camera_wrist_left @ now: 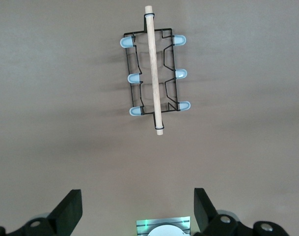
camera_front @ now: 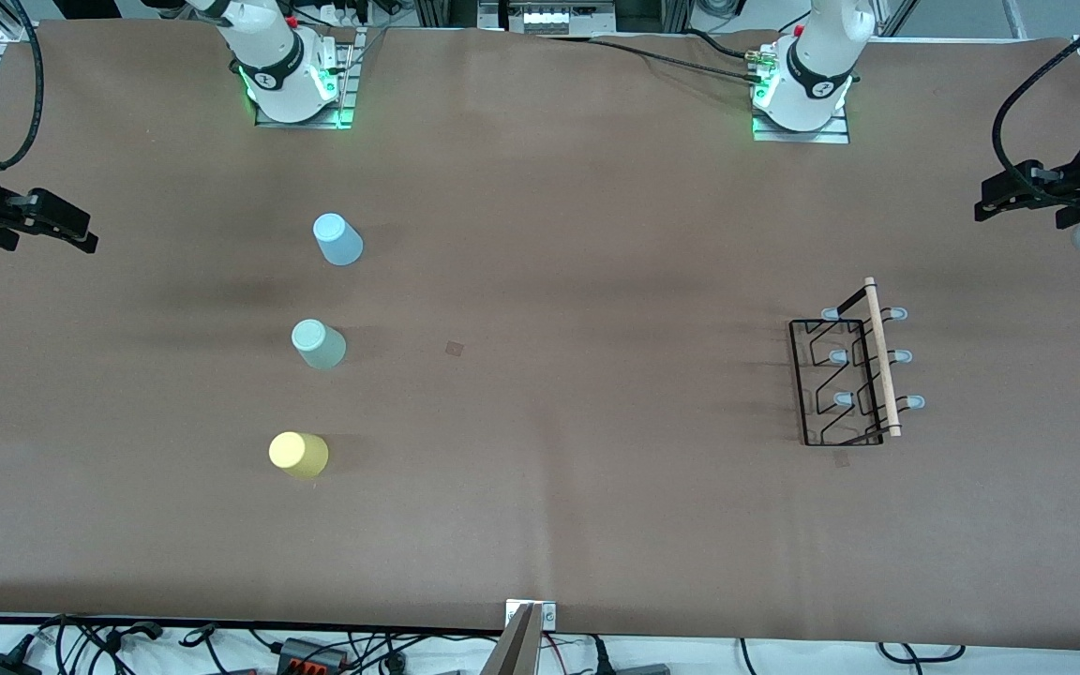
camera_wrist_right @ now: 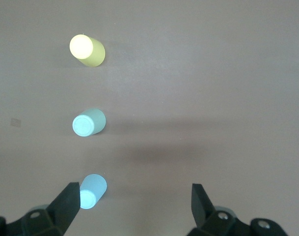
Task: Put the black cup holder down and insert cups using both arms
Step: 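Move both grippers out from the rest pose toward the table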
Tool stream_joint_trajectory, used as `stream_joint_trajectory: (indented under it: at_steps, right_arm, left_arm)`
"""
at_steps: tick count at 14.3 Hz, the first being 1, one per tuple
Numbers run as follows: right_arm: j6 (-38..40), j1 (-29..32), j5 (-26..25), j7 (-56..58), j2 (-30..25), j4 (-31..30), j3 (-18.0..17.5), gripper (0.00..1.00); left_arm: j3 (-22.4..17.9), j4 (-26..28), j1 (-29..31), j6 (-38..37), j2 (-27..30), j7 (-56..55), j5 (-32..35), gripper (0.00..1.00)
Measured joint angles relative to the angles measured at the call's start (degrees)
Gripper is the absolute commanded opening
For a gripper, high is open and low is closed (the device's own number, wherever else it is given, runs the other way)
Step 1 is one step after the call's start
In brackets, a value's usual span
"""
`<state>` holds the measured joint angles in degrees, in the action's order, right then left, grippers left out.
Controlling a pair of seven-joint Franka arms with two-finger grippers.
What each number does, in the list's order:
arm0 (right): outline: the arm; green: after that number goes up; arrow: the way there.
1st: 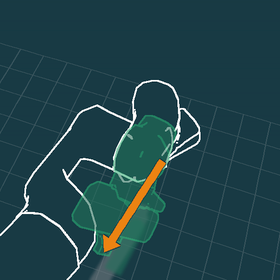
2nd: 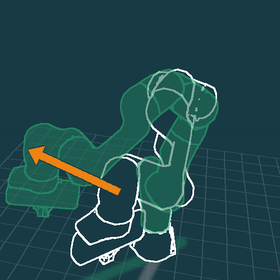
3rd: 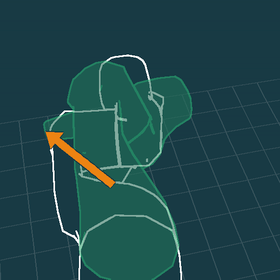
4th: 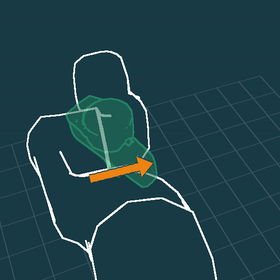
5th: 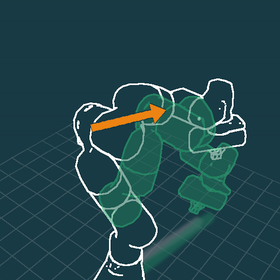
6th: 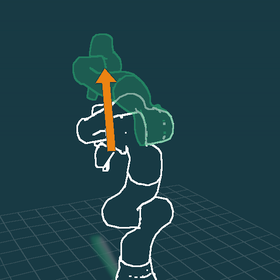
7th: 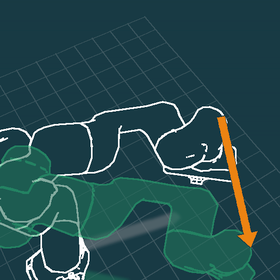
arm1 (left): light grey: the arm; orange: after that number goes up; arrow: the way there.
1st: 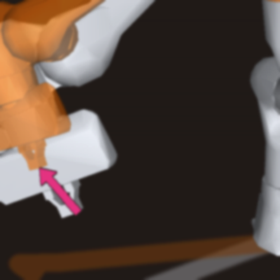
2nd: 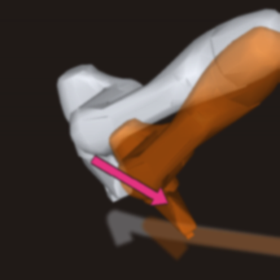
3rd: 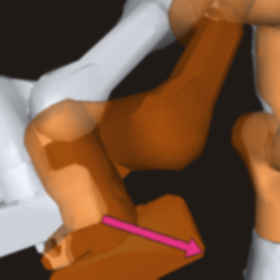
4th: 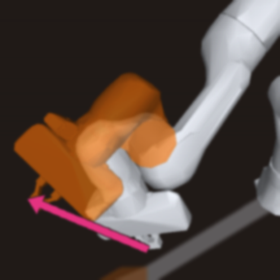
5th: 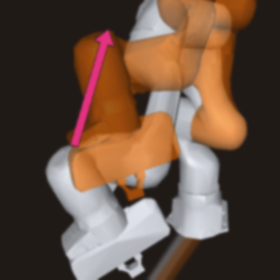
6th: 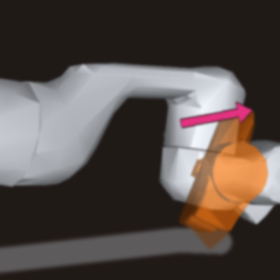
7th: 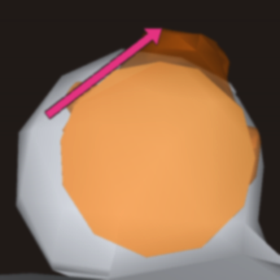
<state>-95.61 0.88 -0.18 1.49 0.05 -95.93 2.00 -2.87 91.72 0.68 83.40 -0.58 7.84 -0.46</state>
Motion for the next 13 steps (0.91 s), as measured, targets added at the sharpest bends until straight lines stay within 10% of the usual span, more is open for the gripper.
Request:
stream_joint_trajectory:
  at_steps: [13]
  right_arm:
    - [-1.19, -1.43, 0.0, 0.31, 3.63, -1.19, -0.67, 1.0]
  left_arm:
    - [-0.04, -0.05, 0.1, 2.21, -1.7, -0.17, 0.0, 1.0]
